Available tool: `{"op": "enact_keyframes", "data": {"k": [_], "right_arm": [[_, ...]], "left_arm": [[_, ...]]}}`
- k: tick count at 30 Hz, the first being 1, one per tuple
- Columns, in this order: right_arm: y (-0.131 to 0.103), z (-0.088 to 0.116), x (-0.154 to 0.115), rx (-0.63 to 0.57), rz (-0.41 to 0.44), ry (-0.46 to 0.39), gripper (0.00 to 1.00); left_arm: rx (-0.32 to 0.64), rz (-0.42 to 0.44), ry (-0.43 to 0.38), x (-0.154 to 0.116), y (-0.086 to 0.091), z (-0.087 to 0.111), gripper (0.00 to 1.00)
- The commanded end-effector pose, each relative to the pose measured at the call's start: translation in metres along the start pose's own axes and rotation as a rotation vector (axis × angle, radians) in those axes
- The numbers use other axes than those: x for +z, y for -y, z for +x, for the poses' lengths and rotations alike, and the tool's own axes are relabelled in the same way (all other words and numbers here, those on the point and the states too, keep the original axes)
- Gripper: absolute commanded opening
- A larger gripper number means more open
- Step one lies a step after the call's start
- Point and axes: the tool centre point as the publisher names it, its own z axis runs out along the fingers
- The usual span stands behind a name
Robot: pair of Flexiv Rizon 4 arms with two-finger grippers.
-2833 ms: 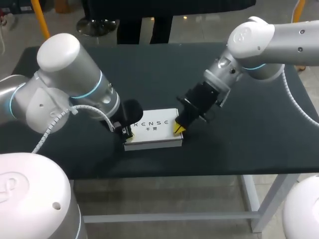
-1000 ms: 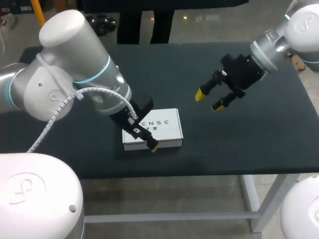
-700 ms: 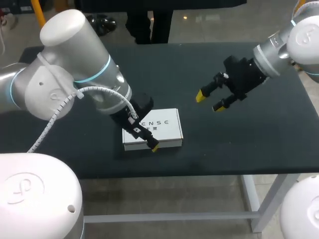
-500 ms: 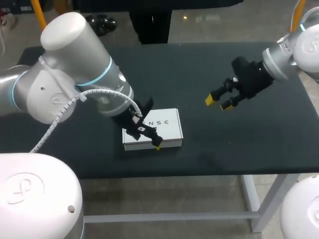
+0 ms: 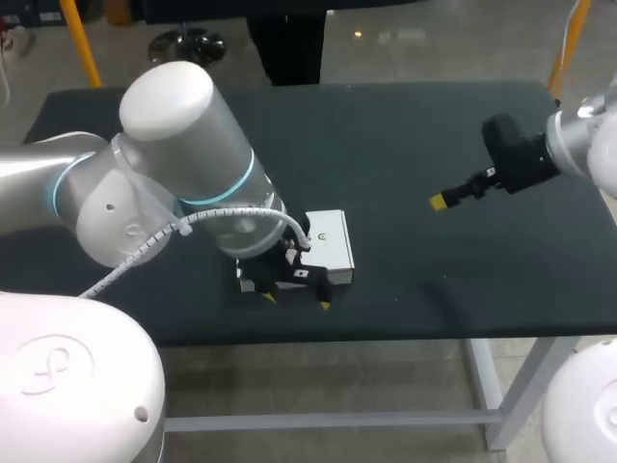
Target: Assemble the packaging by folding the flat box into shape, placing the metal phone stand inside, and closing the box properly
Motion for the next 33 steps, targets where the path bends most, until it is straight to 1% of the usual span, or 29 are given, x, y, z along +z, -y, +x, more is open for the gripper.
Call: {"op": "enact_keyframes", "data": {"k": [1, 2, 4, 5, 6, 8, 9, 10, 11, 12, 15, 16, 18, 19, 21, 22, 28, 33], "right_arm": [[0.005, 0.003, -0.003, -0.002, -0.050, 0.010, 1.00], [0.005, 0.003, -0.003, -0.002, -0.050, 0.010, 1.00], [0.005, 0.003, -0.003, -0.002, -0.050, 0.010, 1.00], [0.005, 0.003, -0.003, -0.002, -0.050, 0.010, 1.00], [0.005, 0.003, -0.003, -0.002, -0.050, 0.010, 1.00], [0.005, 0.003, -0.003, -0.002, -0.050, 0.010, 1.00], [0.008, 0.001, -0.002, -0.051, -0.096, -0.009, 1.00], [0.010, 0.000, -0.003, -0.095, -0.143, -0.006, 1.00], [0.011, -0.001, -0.003, -0.107, -0.160, 0.006, 1.00], [0.013, -0.003, -0.005, -0.156, -0.189, 0.031, 1.00], [0.015, -0.007, -0.005, -0.249, -0.229, 0.059, 1.00], [0.016, -0.009, -0.004, -0.288, -0.245, 0.056, 1.00], [0.017, -0.012, -0.002, -0.331, -0.255, 0.082, 1.00], [0.017, -0.015, -0.001, -0.343, -0.253, 0.085, 1.00], [0.017, -0.019, 0.001, -0.370, -0.273, 0.072, 1.00], [0.018, -0.021, 0.002, -0.376, -0.278, 0.069, 1.00], [0.017, -0.031, 0.002, -0.404, -0.303, 0.100, 1.00], [0.017, -0.035, 0.001, -0.417, -0.313, 0.119, 1.00]], "left_arm": [[-0.032, 0.003, 0.087, 0.022, 0.001, 0.006, 1.00], [-0.055, 0.008, 0.111, 0.026, 0.001, 0.004, 1.00], [-0.082, 0.013, 0.115, 0.035, 0.000, 0.000, 1.00], [-0.099, 0.018, 0.134, 0.038, 0.000, -0.002, 1.00], [-0.129, 0.030, 0.170, 0.042, -0.001, -0.006, 1.00], [-0.140, 0.016, 0.163, 0.047, 0.000, -0.009, 1.00], [-0.153, 0.017, 0.185, 0.049, 0.000, -0.009, 1.00], [-0.163, 0.018, 0.210, 0.051, 0.001, -0.010, 1.00], [-0.167, 0.017, 0.220, 0.052, 0.001, -0.010, 1.00], [-0.171, 0.019, 0.231, 0.054, 0.002, -0.009, 1.00], [-0.175, 0.022, 0.237, 0.055, 0.004, -0.009, 1.00], [-0.179, 0.022, 0.243, 0.057, 0.006, -0.009, 1.00], [-0.183, 0.017, 0.243, 0.060, 0.008, -0.009, 1.00], [-0.189, 0.014, 0.251, 0.061, 0.009, -0.010, 1.00], [-0.201, 0.013, 0.272, 0.063, 0.011, -0.011, 1.00], [-0.200, 0.012, 0.270, 0.064, 0.012, -0.011, 1.00], [-0.221, 0.006, 0.297, 0.067, 0.022, -0.014, 1.00], [-0.237, 0.012, 0.314, 0.068, 0.032, -0.019, 1.00]]}}
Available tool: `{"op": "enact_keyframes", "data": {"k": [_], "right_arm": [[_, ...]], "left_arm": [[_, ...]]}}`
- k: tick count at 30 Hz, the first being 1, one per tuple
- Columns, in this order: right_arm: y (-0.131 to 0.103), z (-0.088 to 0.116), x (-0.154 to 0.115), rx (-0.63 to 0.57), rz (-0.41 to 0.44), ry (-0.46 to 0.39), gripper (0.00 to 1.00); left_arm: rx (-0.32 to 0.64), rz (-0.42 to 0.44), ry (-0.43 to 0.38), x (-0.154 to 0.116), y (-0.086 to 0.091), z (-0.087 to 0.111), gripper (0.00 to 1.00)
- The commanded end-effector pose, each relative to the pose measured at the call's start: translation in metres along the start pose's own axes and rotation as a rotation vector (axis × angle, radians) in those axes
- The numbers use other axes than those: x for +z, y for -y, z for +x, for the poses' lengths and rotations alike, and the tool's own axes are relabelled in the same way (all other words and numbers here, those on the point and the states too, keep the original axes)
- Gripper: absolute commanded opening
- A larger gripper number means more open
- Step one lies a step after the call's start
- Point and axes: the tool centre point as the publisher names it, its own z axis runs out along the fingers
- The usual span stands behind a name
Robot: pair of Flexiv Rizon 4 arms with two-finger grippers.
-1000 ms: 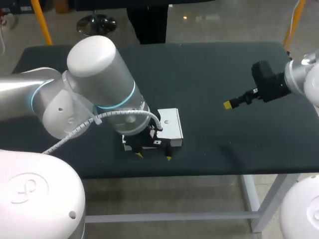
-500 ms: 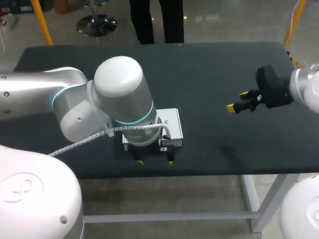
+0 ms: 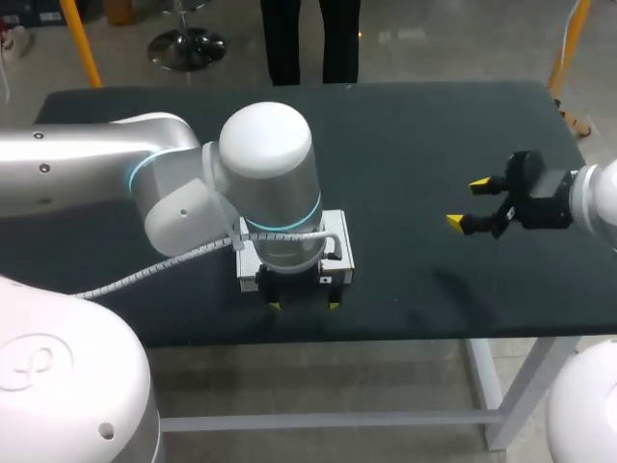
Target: Assemble the packaging by folding the flat box into shape, placing the metal phone stand inside, and closing the box properly
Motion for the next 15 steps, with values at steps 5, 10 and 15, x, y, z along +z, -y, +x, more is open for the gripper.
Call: {"op": "enact_keyframes", "data": {"k": [5, 10, 15], "right_arm": [[0.007, -0.005, -0.001, 0.000, -0.042, 0.025, 1.00], [0.009, -0.008, 0.000, 0.019, -0.039, 0.032, 1.00], [0.009, -0.008, 0.000, 0.019, -0.039, 0.032, 1.00]], "left_arm": [[-0.027, -0.012, 0.112, 0.006, 0.019, 0.003, 1.00], [-0.062, -0.013, 0.091, 0.008, 0.030, 0.000, 1.00], [-0.073, -0.023, 0.080, 0.011, 0.043, -0.004, 1.00]]}}
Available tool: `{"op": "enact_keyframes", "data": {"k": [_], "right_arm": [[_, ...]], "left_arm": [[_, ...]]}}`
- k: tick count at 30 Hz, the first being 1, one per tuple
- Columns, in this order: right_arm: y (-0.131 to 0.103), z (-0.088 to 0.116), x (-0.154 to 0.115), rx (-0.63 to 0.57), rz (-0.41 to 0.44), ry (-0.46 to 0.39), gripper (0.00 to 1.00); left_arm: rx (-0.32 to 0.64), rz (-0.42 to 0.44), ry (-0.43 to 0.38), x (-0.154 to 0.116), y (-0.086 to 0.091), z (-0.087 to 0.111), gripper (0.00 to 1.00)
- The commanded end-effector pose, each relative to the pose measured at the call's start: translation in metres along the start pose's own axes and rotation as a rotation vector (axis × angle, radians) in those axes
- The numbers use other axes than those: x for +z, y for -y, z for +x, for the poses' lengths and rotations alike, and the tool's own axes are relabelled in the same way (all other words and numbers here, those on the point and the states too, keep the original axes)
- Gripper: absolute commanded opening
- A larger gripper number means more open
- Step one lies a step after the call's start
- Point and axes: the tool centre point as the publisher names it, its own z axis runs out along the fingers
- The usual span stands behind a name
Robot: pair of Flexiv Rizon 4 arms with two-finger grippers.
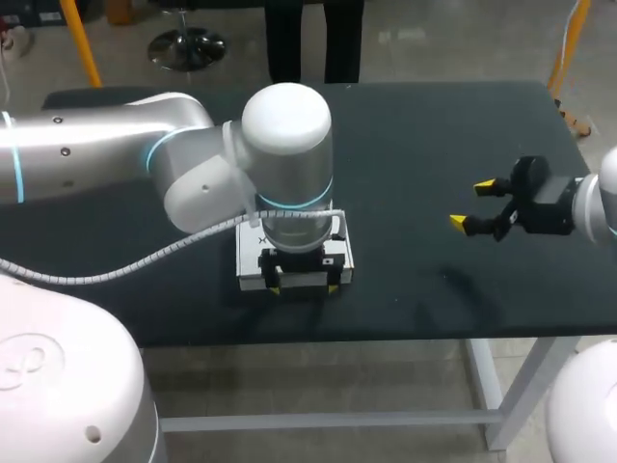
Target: Assemble the packaging by folding the flat box into shape, placing the metal phone stand inside, and closing the box properly
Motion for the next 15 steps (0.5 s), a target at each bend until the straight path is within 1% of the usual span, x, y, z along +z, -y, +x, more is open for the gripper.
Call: {"op": "enact_keyframes", "data": {"k": [1, 5, 10, 15], "right_arm": [[0.001, 0.000, 0.000, -0.001, -0.006, -0.003, 1.00], [0.001, 0.000, 0.000, -0.001, -0.006, -0.003, 1.00], [0.001, 0.000, 0.000, -0.001, -0.006, -0.003, 1.00], [0.001, 0.000, 0.000, -0.001, -0.006, -0.003, 1.00]], "left_arm": [[-0.003, -0.015, 0.021, 0.003, 0.012, 0.002, 1.00], [-0.012, -0.017, 0.023, 0.005, 0.023, 0.001, 1.00], [-0.009, -0.021, 0.032, 0.007, 0.037, 0.006, 1.00], [-0.015, -0.026, 0.040, 0.010, 0.055, 0.007, 1.00]]}}
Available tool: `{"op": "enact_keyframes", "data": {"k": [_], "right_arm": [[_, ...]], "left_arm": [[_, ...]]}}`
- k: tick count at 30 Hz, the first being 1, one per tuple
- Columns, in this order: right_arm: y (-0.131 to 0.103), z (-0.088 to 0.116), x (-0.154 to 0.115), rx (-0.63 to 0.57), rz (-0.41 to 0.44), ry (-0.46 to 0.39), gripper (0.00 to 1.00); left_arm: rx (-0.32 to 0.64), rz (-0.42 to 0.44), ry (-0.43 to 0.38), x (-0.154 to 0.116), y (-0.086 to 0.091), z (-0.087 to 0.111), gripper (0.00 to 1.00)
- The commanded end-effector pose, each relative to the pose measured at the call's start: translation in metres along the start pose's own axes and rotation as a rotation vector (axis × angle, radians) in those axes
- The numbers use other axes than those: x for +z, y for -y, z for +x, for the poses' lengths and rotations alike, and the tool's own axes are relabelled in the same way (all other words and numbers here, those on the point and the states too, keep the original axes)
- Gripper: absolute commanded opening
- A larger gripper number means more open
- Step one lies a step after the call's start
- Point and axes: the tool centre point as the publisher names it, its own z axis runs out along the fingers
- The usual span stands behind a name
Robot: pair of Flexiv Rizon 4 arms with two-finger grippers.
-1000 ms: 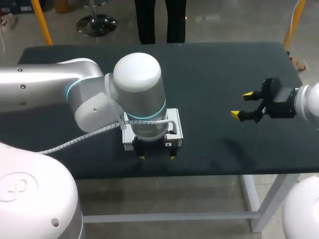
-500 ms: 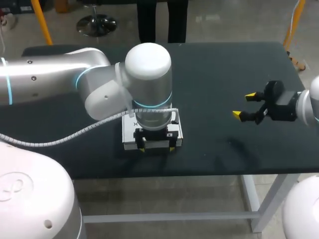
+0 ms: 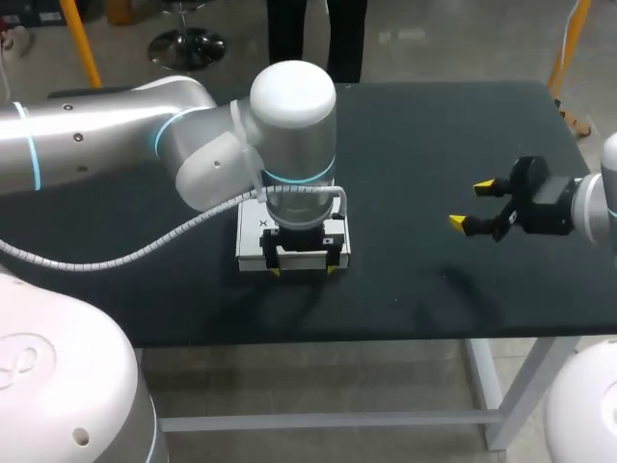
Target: Assemble the packaging by folding the flat box into shape, placing the metal phone stand inside, and closing the box properly
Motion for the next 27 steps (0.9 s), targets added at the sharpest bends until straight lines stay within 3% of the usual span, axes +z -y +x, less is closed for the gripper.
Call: {"op": "enact_keyframes", "data": {"k": [1, 27], "right_arm": [[0.001, 0.000, -0.001, -0.001, -0.006, -0.002, 1.00], [0.001, 0.000, -0.001, -0.001, -0.006, -0.002, 1.00]], "left_arm": [[-0.002, -0.019, 0.020, 0.004, 0.018, 0.007, 1.00], [-0.032, -0.036, -0.010, 0.023, 0.143, -0.012, 1.00]]}}
